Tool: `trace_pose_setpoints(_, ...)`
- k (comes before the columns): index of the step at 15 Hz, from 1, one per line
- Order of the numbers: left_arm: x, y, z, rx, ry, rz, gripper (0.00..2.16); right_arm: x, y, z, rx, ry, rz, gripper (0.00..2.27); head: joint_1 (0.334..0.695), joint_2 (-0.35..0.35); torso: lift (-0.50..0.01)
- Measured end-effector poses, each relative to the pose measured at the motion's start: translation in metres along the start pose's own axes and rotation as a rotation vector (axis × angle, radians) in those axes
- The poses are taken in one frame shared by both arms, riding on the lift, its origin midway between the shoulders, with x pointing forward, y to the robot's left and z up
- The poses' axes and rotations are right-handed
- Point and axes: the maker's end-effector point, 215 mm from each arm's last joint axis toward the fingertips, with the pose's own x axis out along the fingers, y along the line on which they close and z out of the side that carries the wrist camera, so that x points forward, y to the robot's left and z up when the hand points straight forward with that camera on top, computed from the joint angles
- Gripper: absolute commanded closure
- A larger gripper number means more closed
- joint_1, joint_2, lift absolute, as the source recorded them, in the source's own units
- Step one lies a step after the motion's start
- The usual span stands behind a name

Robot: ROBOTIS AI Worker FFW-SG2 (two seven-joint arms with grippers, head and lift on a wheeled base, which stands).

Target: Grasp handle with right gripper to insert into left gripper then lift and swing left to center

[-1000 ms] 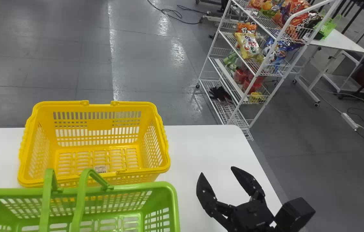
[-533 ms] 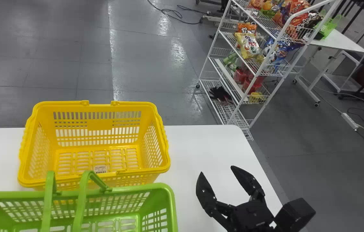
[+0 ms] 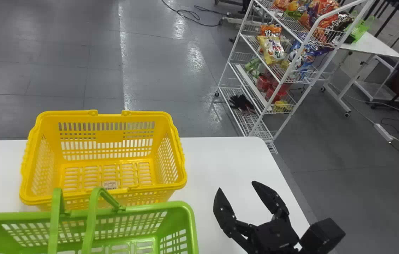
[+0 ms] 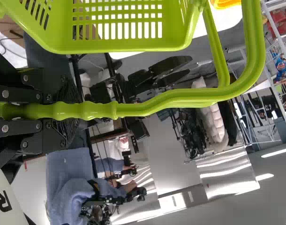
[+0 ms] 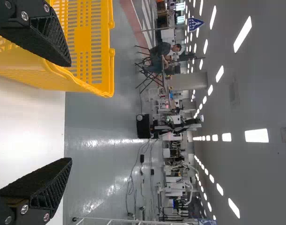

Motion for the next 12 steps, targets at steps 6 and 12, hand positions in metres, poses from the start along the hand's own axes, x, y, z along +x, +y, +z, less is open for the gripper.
trace_pose_setpoints(6, -0.0002, -0.0003, -0.0012, -0.008, 0.001, -0.005, 2.07, 0.0008, -0.0002, -0.0006, 0.000, 0.000, 0.000, 0.08, 0.695, -0.350, -0.093)
trace_pose_setpoints(12, 0.0000, -0.0006, -0.0018, -0.015, 0.004, -0.014, 2.07, 0.0009, -0.0003, -0.0009, 0.000, 0.002, 0.001, 0.08, 0.695, -0.350, -0.093)
